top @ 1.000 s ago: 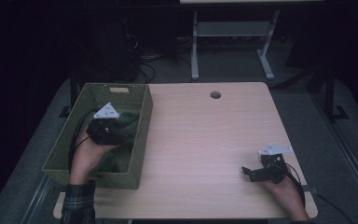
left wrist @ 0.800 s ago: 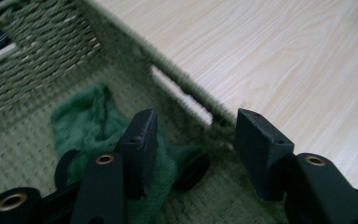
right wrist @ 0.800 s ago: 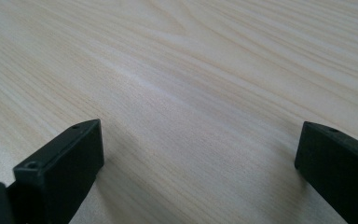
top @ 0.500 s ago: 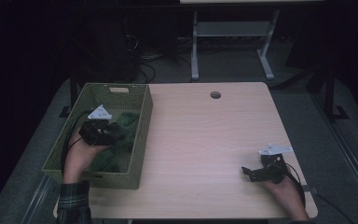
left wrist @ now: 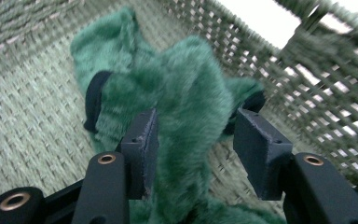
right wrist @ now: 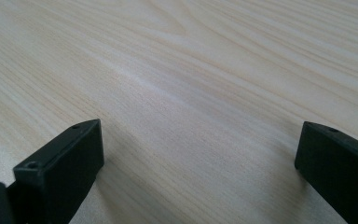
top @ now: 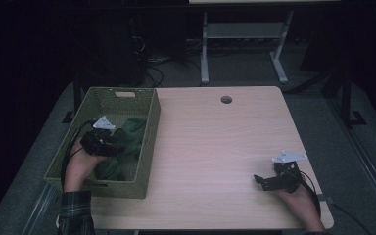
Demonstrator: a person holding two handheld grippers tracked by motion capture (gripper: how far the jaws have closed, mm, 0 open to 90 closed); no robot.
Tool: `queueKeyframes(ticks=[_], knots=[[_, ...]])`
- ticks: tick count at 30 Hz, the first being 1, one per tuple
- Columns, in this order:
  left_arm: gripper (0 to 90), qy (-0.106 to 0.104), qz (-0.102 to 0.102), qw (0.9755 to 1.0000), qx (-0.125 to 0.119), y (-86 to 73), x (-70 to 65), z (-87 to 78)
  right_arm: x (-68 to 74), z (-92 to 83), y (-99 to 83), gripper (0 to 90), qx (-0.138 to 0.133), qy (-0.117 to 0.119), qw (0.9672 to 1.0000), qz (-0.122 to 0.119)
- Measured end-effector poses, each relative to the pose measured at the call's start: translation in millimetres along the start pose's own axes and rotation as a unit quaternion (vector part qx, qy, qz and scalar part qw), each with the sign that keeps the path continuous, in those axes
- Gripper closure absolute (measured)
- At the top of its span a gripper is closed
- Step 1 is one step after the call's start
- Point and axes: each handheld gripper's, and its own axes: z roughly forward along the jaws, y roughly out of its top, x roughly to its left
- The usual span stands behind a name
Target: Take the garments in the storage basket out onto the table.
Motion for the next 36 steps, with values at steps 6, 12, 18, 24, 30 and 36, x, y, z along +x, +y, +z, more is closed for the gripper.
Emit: queueKeyframes(ticks=[6, 12, 18, 24, 30, 36], knots=[[48.5, 0.004, -0.006, 0.9998, 0.021, -6.0, 4.7, 8.1, 0.0, 0.0, 0.0, 0.8, 0.000, 0.000, 1.0000, 0.000], [49.4, 0.000, -0.009, 0.9988, 0.048, -10.8, 7.7, 18.6, 0.0, 0.0, 0.0, 0.8, 0.000, 0.000, 1.0000, 0.000], [54.4, -0.003, -0.017, 0.9975, 0.068, -13.6, 9.2, 25.3, 0.0, 0.0, 0.0, 0.8, 0.000, 0.000, 1.0000, 0.000], [71.8, -0.012, -0.031, 0.9974, 0.064, -12.9, 10.7, 21.4, 0.0, 0.0, 0.0, 0.8, 0.000, 0.000, 1.0000, 0.000], [80.2, -0.025, -0.060, 0.9967, 0.047, -10.8, 13.1, 14.1, 0.0, 0.0, 0.0, 0.8, 0.000, 0.000, 1.0000, 0.000], [83.4, -0.040, -0.070, 0.9964, 0.023, -10.3, 15.7, 5.1, 0.0, 0.0, 0.0, 0.8, 0.000, 0.000, 1.0000, 0.000]])
